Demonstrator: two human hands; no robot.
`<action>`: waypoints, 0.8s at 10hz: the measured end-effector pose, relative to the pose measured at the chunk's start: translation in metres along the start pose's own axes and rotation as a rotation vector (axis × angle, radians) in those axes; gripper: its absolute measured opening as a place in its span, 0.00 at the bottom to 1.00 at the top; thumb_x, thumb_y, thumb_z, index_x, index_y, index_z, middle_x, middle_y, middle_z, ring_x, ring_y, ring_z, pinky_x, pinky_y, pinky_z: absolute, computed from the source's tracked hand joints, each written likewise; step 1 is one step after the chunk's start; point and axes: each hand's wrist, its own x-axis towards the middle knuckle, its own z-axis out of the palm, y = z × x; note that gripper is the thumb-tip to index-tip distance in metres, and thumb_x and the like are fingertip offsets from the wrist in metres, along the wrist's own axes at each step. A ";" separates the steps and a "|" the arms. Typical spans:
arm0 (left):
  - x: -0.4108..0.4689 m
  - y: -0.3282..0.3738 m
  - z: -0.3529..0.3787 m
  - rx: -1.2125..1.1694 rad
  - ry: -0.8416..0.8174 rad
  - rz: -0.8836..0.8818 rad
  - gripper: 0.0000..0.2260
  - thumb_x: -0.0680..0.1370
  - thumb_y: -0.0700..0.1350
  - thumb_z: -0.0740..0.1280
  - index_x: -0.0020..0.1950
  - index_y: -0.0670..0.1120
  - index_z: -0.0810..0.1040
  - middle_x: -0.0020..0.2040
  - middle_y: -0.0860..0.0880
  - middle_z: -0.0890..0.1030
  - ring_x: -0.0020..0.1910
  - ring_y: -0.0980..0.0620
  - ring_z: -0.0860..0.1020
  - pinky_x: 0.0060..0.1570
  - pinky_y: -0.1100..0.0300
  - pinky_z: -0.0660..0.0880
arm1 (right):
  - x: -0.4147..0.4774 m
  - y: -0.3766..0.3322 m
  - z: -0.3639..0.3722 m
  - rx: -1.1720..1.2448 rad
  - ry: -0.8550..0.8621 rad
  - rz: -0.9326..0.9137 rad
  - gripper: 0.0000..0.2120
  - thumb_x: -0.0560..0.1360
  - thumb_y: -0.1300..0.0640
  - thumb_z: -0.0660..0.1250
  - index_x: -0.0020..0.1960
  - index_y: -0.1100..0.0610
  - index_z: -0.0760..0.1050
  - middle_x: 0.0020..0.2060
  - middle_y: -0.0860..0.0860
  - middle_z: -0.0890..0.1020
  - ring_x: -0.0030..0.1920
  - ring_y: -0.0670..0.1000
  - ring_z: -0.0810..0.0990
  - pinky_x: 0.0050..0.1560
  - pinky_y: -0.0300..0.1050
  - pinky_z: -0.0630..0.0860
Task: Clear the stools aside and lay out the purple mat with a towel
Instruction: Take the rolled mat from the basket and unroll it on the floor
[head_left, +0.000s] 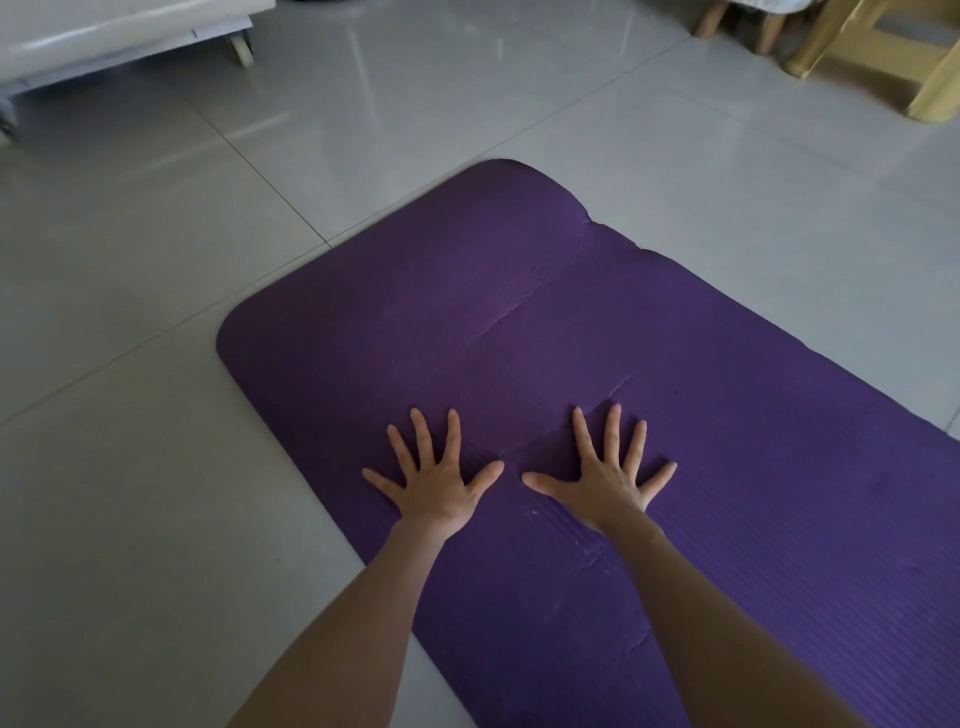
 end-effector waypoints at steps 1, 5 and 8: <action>0.002 -0.001 0.000 0.007 -0.013 0.002 0.39 0.72 0.74 0.47 0.74 0.60 0.32 0.75 0.48 0.27 0.72 0.39 0.27 0.63 0.26 0.35 | 0.000 -0.001 0.001 0.010 -0.008 0.004 0.53 0.61 0.19 0.54 0.74 0.37 0.29 0.74 0.48 0.26 0.72 0.58 0.23 0.64 0.73 0.29; 0.005 0.001 0.000 -0.001 0.015 -0.015 0.40 0.71 0.74 0.48 0.74 0.60 0.32 0.75 0.48 0.27 0.73 0.40 0.27 0.63 0.26 0.35 | 0.006 0.003 0.002 -0.015 0.004 -0.035 0.53 0.61 0.19 0.54 0.73 0.38 0.28 0.73 0.48 0.25 0.71 0.59 0.22 0.64 0.74 0.29; -0.001 0.005 -0.004 -0.023 0.016 -0.051 0.38 0.73 0.72 0.48 0.76 0.59 0.35 0.77 0.47 0.31 0.74 0.39 0.30 0.64 0.26 0.38 | -0.005 0.023 -0.001 0.035 0.027 -0.130 0.51 0.66 0.25 0.60 0.76 0.41 0.34 0.75 0.48 0.30 0.74 0.55 0.27 0.69 0.70 0.32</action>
